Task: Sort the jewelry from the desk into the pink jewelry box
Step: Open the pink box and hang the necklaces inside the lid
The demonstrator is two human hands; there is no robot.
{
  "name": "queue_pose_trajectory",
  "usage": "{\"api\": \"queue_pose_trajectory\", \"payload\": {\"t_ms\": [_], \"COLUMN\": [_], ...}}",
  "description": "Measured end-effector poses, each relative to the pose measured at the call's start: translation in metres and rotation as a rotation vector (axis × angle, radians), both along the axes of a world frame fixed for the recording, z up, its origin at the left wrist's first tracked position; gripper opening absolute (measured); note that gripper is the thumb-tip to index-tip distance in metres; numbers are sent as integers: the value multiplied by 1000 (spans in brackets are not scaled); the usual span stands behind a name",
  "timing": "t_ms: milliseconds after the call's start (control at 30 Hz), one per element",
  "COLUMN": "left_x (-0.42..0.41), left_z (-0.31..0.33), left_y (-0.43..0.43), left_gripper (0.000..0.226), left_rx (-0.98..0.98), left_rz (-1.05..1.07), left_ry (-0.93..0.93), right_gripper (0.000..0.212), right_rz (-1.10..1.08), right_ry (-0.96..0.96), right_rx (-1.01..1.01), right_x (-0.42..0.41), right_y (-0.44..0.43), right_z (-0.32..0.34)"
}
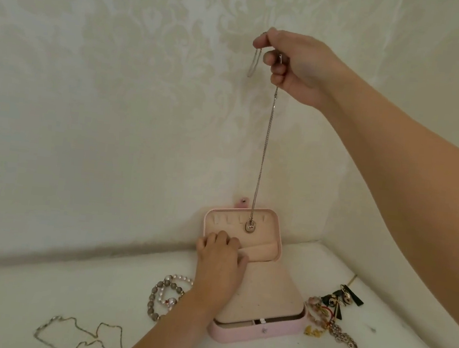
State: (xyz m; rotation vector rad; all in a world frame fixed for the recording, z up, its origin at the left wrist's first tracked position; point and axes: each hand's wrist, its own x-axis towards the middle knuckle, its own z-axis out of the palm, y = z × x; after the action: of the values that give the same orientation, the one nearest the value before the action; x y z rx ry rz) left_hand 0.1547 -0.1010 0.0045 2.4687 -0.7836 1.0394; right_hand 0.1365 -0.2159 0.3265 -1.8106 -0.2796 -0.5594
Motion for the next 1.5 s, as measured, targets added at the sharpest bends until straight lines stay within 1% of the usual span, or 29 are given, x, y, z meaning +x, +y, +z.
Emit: {"api": "queue_pose_trajectory", "payload": {"t_ms": [100, 167, 233, 333, 533, 767, 1000, 1133, 1433, 1500], "left_x": [-2, -4, -4, -5, -3, -4, -3, -2, -3, -2], "left_z": [0, 1, 1, 2, 1, 1, 1, -1, 0, 0], "left_y": [0, 0, 0, 1, 0, -1, -1, -1, 0, 0], "left_gripper": [25, 29, 28, 16, 10, 12, 13, 13, 11, 17], "left_rx": [-1, -8, -23, -40, -51, -59, -45, -71, -83, -67], "left_rz": [-21, -39, -49, -58, -70, -69, -55, -77, -95, -81], "left_ry": [28, 40, 46, 51, 35, 28, 33, 61, 74, 77], "right_gripper": [27, 27, 27, 28, 28, 27, 27, 23, 11, 11], "right_rz": [32, 41, 45, 46, 96, 114, 140, 151, 95, 72], "right_ry": [-25, -29, -25, -17, -7, 86, 152, 179, 295, 311], "right_rx": [5, 7, 11, 15, -10, -101, -59, -57, -112, -96], "right_x": [6, 10, 13, 17, 20, 19, 20, 15, 6, 4], "right_y": [4, 6, 6, 5, 1, -4, -9, -11, -20, -22], "right_z": [-7, -11, -16, -22, -29, -47, -64, -74, -125, -133]}}
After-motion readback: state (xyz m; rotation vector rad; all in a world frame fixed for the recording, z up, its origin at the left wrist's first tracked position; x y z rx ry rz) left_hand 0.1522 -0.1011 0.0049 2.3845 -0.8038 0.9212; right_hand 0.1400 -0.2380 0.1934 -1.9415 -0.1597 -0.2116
